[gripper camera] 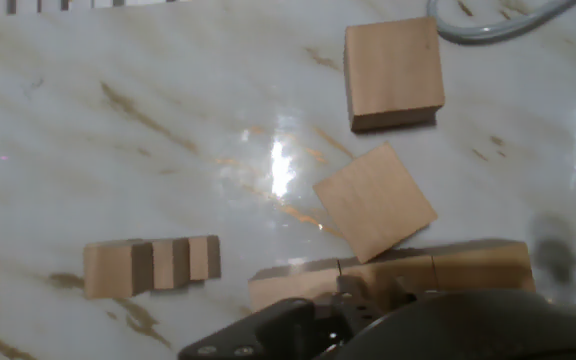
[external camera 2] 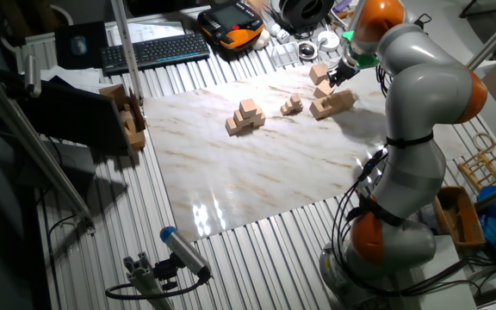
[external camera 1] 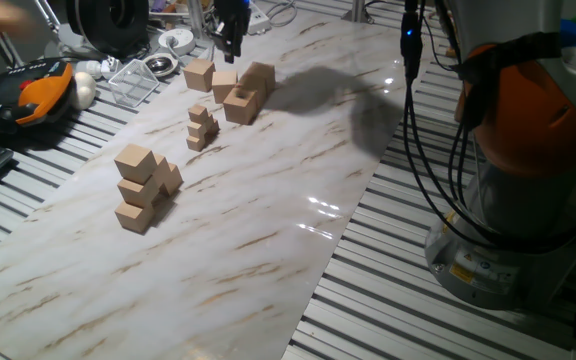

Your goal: Stack the blocks into a pyramid shape

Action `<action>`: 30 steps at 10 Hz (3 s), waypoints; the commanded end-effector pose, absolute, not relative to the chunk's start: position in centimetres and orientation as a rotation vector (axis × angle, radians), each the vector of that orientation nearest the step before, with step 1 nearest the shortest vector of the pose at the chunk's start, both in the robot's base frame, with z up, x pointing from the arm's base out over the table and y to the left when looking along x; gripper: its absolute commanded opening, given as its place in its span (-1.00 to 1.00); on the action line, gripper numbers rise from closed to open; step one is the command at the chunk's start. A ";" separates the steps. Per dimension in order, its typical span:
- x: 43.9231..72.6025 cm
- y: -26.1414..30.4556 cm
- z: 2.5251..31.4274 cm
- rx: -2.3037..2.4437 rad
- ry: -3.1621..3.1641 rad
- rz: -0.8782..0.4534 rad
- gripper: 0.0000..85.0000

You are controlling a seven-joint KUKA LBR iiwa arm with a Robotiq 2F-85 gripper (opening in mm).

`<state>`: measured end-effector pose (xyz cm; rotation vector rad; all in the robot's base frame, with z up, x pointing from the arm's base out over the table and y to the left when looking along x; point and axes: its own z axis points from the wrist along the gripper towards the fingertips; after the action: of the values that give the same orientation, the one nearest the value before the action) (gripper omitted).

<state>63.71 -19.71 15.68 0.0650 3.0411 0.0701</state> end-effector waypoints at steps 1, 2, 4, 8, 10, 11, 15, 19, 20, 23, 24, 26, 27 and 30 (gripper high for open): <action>63.5 -19.8 16.0 0.185 3.038 0.093 -1.00; 63.1 -19.7 16.5 0.181 3.025 0.059 -1.00; 62.9 -18.9 16.9 0.158 2.993 0.017 -1.00; 63.2 -18.5 16.8 0.020 2.938 0.054 -1.00; 63.2 -18.6 16.7 -0.009 2.974 0.097 -1.00; 63.3 -18.5 16.7 -0.021 2.974 0.092 -1.00; 63.8 -18.0 16.0 -0.023 2.973 0.114 -1.00; 63.3 -18.7 15.8 0.165 3.023 0.063 -1.00; 62.9 -18.6 15.8 0.272 3.050 0.023 -1.00; 61.3 -19.7 17.0 0.612 3.096 -0.005 -1.00; 60.6 -20.2 17.1 0.770 3.078 -0.012 -1.00; 60.4 -19.9 17.1 1.072 2.994 0.012 -1.00; 60.5 -19.7 17.1 1.192 2.937 -0.010 -1.00; 60.2 -19.8 17.2 1.366 2.835 0.031 -1.00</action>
<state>60.13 -19.79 17.17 0.7691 3.0550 0.0389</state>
